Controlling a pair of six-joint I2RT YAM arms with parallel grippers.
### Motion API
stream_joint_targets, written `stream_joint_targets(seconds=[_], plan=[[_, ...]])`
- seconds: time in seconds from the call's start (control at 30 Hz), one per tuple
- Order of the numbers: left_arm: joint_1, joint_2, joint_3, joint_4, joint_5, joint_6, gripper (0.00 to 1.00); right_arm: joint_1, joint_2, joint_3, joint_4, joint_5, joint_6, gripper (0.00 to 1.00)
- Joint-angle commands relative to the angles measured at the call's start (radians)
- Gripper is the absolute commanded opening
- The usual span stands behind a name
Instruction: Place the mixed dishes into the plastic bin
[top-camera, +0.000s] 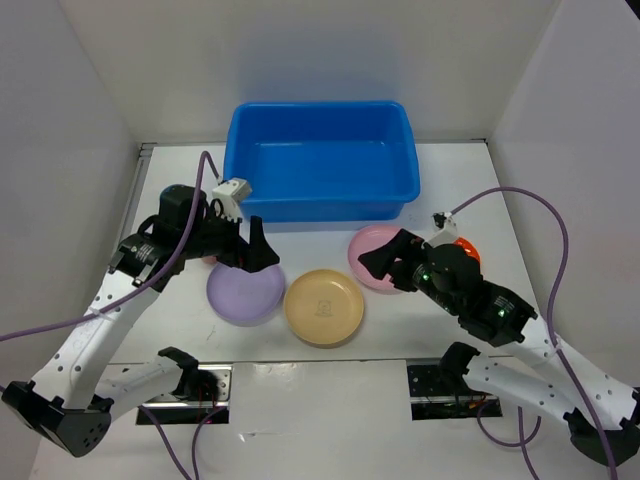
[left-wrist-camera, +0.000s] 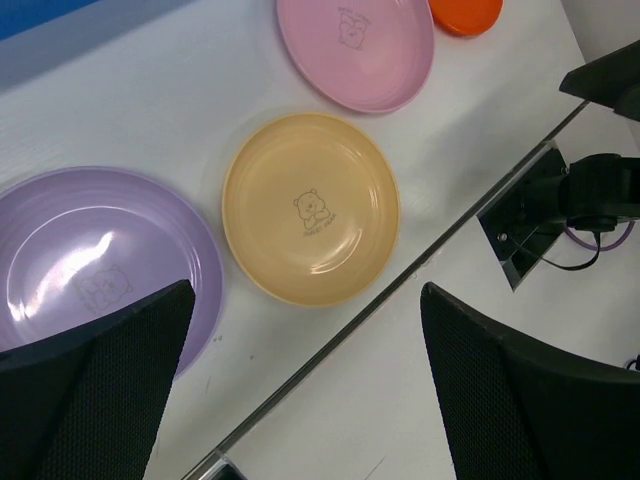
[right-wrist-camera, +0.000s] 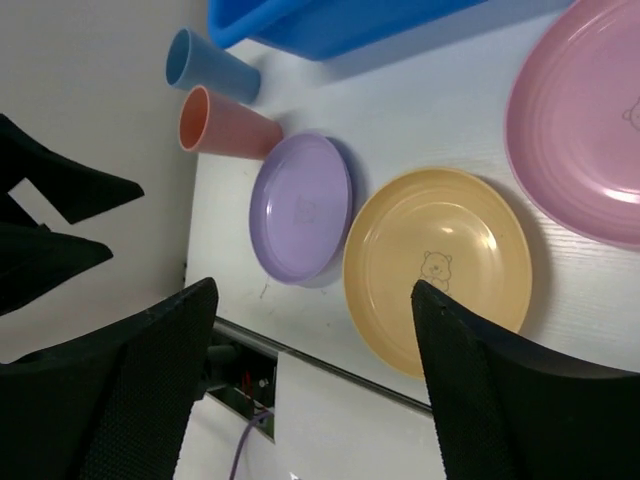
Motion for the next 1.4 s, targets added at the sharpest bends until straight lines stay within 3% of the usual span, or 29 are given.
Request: stream_joint_targets(seconds=[0.0, 0.1, 0.4, 0.63, 1.13, 1.37], plan=[[0.003, -0.025, 0.004, 0.047, 0.013, -0.012, 1.0, -0.043, -0.012, -0.007, -0.011, 0.017, -0.028, 0.86], [0.003, -0.025, 0.004, 0.013, -0.025, -0.003, 1.0, -0.112, -0.012, -0.016, -0.023, 0.003, -0.028, 0.91], [0.003, -0.004, -0.016, -0.027, -0.123, 0.008, 1.0, -0.353, 0.12, -0.052, -0.063, -0.098, -0.066, 0.93], [0.003, 0.036, -0.048, -0.036, -0.123, 0.008, 1.0, -0.373, 0.131, -0.107, -0.093, -0.03, 0.041, 0.87], [0.003, 0.038, -0.123, 0.068, -0.011, -0.001, 1.0, -0.373, 0.388, -0.213, 0.048, -0.041, 0.072, 0.79], [0.003, 0.038, -0.133, 0.077, -0.022, -0.012, 1.0, -0.373, 0.468, -0.247, 0.096, -0.012, 0.081, 0.72]])
